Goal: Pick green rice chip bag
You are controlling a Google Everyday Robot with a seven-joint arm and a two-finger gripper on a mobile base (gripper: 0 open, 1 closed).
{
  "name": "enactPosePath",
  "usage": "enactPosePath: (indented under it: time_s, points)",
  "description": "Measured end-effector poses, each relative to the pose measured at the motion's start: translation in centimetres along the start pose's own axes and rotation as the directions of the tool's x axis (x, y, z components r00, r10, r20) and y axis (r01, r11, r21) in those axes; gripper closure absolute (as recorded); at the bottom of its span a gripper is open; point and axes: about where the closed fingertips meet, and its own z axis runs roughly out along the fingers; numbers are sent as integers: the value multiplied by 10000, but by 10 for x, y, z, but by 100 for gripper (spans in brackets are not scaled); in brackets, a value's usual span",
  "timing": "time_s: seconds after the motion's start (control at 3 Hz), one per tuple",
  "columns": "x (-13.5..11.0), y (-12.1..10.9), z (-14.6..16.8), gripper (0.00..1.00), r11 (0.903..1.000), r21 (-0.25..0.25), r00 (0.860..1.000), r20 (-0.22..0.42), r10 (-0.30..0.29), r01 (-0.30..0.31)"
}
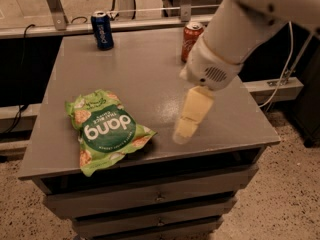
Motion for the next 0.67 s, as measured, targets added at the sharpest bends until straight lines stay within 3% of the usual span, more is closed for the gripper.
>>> enactPosePath:
  time_s: [0.33,0.67]
  points:
    - [-53,9,44,0,9954,-938,9954,919,263,-177]
    - [-91,17,80,0,9894,-1415,9858,1582,564,-339]
